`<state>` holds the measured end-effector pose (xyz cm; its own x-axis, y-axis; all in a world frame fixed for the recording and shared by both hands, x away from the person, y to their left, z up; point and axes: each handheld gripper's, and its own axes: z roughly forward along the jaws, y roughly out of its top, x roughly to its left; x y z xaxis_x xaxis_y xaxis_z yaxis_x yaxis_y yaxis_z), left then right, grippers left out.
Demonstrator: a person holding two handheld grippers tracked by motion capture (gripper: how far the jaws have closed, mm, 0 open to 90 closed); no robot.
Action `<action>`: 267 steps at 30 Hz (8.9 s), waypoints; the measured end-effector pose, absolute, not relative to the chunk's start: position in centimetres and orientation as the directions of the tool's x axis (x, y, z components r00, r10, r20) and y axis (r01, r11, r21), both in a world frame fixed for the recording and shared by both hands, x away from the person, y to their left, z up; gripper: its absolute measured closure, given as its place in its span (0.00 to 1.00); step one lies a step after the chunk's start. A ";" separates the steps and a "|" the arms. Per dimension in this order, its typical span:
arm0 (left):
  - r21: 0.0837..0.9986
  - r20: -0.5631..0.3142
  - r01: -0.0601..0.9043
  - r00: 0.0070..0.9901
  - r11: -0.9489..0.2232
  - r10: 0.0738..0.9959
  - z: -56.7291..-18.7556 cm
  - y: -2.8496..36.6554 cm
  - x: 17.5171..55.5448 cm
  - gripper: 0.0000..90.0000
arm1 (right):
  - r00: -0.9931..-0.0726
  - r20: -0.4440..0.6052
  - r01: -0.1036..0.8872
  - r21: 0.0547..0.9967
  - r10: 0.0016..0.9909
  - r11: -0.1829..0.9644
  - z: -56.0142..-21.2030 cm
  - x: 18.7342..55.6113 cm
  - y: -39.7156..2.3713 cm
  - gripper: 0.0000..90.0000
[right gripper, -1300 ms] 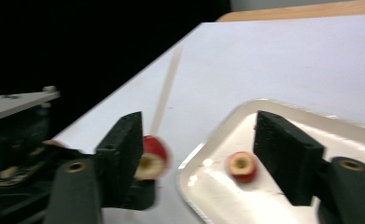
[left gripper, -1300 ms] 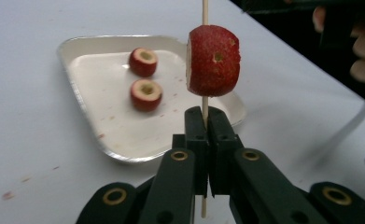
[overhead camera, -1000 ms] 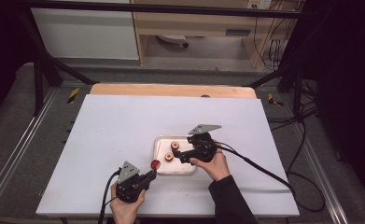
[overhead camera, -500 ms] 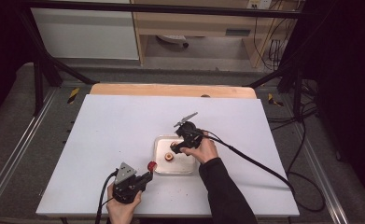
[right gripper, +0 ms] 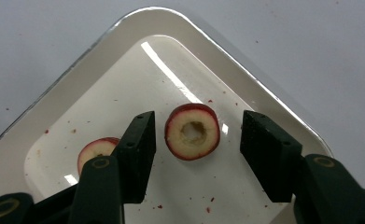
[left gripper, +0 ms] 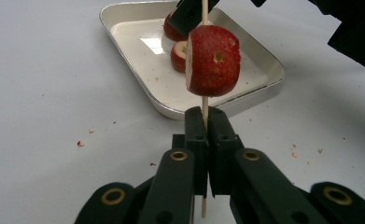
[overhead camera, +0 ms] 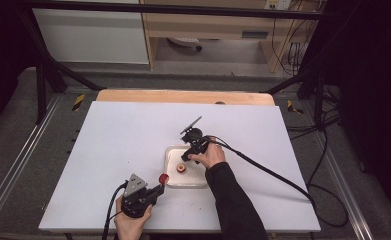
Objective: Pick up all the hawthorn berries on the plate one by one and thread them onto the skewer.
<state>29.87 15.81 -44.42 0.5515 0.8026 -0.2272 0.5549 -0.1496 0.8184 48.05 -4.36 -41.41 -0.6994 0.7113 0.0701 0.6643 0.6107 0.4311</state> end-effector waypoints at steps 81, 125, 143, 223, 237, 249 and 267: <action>0.832 -0.327 0.550 0.591 -0.072 0.738 -42.8 10.0 28.8 0.98 | -0.644 0.492 0.479 0.856 0.586 -0.193 -37.5 37.9 -12.0 0.68; 0.800 -0.434 0.599 0.538 0.034 0.723 -43.2 9.7 28.8 0.98 | -0.672 0.418 0.425 0.894 0.611 -0.144 -38.3 37.4 -11.5 0.68; 0.825 -0.411 0.563 0.550 0.041 0.727 -43.0 9.9 28.5 0.98 | -0.644 0.483 0.469 0.862 0.593 -0.191 -38.1 37.3 -11.5 0.68; 0.863 -0.396 0.502 0.601 0.058 0.694 -42.9 10.6 27.7 0.98 | -0.540 0.681 0.604 0.723 0.496 -0.336 -37.5 38.4 -12.8 0.69; 0.835 -0.445 0.543 0.575 0.087 0.686 -42.9 10.3 27.9 0.98 | -0.598 0.608 0.543 0.787 0.523 -0.293 -38.1 38.0 -12.4 0.68; 0.824 -0.493 0.539 0.531 0.174 0.690 -43.6 9.4 27.4 0.98 | -0.678 0.468 0.392 0.882 0.567 -0.260 -39.0 37.1 -11.9 0.69; 0.793 -0.560 0.549 0.483 0.265 0.673 -44.0 8.4 26.9 0.98 | -0.672 0.435 0.326 0.900 0.600 -0.289 -39.6 36.7 -11.4 0.69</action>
